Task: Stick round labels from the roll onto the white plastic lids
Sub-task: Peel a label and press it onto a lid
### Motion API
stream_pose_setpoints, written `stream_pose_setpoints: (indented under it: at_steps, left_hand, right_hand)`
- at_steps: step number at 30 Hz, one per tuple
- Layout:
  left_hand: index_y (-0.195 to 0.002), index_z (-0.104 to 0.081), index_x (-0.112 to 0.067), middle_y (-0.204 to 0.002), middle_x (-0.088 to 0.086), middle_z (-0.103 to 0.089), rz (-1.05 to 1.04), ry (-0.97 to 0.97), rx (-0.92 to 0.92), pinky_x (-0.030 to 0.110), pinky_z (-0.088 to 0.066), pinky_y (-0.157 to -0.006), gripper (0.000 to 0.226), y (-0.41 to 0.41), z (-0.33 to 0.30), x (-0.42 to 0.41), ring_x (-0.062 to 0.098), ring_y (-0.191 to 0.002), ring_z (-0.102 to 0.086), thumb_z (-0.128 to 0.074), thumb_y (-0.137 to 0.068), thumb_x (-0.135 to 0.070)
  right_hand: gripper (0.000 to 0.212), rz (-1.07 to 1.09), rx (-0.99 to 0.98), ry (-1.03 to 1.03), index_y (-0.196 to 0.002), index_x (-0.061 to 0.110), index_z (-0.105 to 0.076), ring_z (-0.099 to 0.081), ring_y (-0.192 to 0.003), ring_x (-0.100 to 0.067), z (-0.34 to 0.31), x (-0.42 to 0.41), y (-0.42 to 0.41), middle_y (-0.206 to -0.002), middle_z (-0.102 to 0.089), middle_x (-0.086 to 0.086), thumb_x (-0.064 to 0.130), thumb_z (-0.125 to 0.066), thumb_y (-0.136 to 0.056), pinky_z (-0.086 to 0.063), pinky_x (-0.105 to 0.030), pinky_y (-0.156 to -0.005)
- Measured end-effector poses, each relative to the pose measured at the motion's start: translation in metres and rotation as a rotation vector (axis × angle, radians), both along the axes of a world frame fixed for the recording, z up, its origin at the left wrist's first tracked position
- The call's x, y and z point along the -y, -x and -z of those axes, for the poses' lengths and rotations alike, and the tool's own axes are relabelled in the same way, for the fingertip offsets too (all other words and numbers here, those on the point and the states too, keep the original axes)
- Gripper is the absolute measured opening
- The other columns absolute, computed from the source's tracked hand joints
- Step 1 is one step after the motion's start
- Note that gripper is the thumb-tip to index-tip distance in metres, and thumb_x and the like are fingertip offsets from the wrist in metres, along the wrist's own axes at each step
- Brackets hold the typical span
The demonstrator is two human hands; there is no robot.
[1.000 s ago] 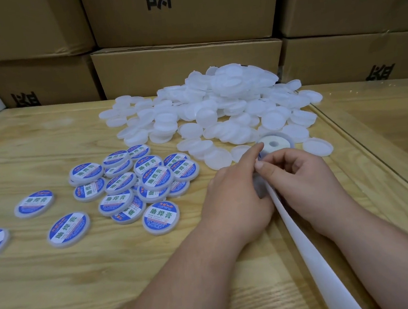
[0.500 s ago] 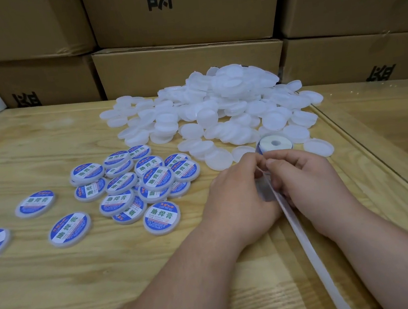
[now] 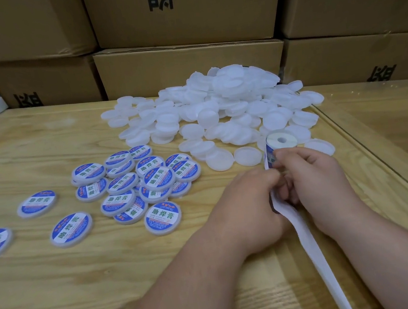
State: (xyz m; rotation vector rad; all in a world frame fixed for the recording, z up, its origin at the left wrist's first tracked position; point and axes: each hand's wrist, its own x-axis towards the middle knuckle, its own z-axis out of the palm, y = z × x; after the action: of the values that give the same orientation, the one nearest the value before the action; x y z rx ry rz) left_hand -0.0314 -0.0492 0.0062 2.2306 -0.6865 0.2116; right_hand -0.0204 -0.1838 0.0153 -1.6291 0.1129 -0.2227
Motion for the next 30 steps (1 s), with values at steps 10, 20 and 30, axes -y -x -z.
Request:
stream_pose_setpoints:
  at_steps: [10,20,30]
  left_hand:
    - [-0.077,-0.059,-0.025,-0.082,-0.012,-0.056,0.179,0.011,-0.059,0.035,-0.049,-0.082,0.023,0.009,-0.006,0.0,0.011,-0.083,-0.052,-0.078,-0.07,-0.015]
    - [-0.094,-0.066,-0.022,-0.088,-0.007,-0.064,0.283,0.008,-0.077,0.032,-0.047,-0.086,0.026,0.014,-0.011,0.001,0.009,-0.085,-0.056,-0.082,-0.074,-0.015]
    - [-0.13,-0.042,-0.058,-0.092,-0.003,-0.072,0.226,0.363,-0.329,0.027,-0.056,-0.076,0.079,0.009,-0.008,-0.007,0.018,-0.077,-0.065,-0.077,-0.076,-0.012]
  right_hand:
    - [0.023,0.138,-0.033,-0.067,-0.082,0.015,-0.073,-0.053,-0.045,-0.022,-0.003,0.008,-0.005,-0.068,-0.066,-0.009,0.035,-0.061,-0.079,-0.044,-0.031,-0.045]
    - [0.028,0.07,-0.076,0.058,-0.066,0.02,-0.059,-0.041,-0.036,-0.015,-0.004,0.014,-0.005,-0.044,-0.046,0.005,0.033,-0.077,-0.083,-0.034,-0.021,-0.039]
    - [0.018,0.078,-0.256,-0.186,-0.084,0.004,-0.072,-0.058,-0.061,-0.023,-0.009,0.027,-0.01,-0.074,-0.064,-0.016,0.021,-0.073,-0.078,-0.045,-0.034,-0.055]
